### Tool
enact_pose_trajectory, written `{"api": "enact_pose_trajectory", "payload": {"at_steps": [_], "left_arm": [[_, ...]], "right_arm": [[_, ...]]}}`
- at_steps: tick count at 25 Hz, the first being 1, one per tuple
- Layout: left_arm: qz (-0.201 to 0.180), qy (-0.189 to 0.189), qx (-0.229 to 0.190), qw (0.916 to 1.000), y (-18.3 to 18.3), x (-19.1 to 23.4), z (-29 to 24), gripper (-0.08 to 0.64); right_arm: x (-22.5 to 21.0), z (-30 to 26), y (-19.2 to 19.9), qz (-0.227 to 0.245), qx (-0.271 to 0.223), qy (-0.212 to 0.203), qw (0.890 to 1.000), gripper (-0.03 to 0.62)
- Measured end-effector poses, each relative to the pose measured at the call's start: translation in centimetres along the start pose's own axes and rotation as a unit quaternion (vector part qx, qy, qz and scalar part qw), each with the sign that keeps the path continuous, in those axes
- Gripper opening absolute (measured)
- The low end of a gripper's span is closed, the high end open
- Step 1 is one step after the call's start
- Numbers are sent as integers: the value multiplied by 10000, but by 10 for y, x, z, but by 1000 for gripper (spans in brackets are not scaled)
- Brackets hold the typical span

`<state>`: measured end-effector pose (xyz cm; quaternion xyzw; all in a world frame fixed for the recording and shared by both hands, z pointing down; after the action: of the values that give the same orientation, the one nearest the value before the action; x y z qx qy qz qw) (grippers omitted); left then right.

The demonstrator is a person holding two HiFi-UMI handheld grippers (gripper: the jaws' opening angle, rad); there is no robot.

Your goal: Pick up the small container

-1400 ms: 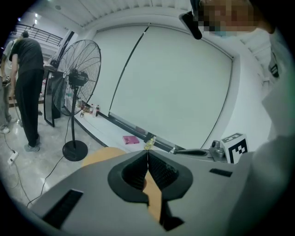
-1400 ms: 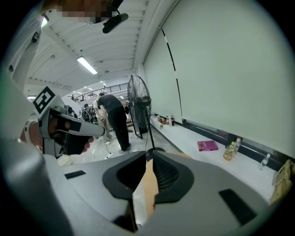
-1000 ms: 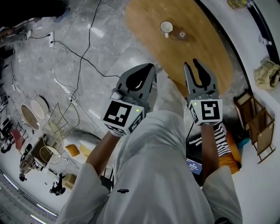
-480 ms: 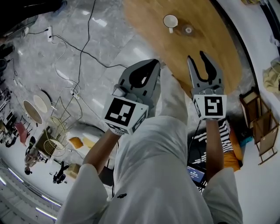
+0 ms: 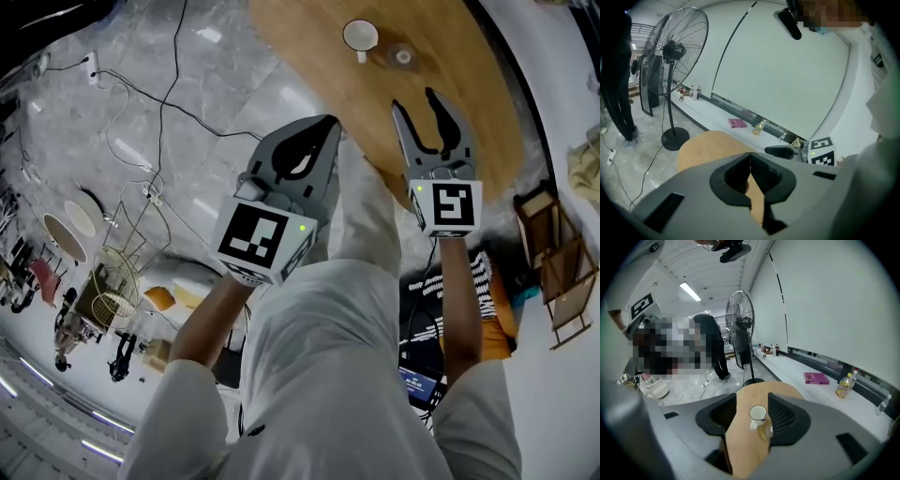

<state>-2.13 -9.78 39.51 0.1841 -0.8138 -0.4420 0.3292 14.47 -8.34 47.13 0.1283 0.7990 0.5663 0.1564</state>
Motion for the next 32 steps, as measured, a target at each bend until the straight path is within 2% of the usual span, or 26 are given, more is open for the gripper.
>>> {"api": "enact_pose_trajectory", "payload": {"at_steps": [24,27,32], "left_arm": [[90,-245,331,9991,68,34,-66,20],[80,-285,377,9989,78,38,-71,20],[105,-343,450,9983,90,42,-77,20]], "right_arm": [[-45,-57,104,-224,585,159,9979,310],[-51,-62,117,-364,704,236,9966,336],[-58,-72,131,-522,755,288,9954,344]]}}
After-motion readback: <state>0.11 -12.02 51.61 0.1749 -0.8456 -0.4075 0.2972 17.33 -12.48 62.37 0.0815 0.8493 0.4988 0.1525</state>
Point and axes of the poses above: the fingertips, and each gripper's own axes: z backward along the fingers, x to its left, y out of its underside, the point moved 6 cm from there along z, backward along the fingers, and after that the axes turned 15 degrees about -x, right-handed, at the moved point
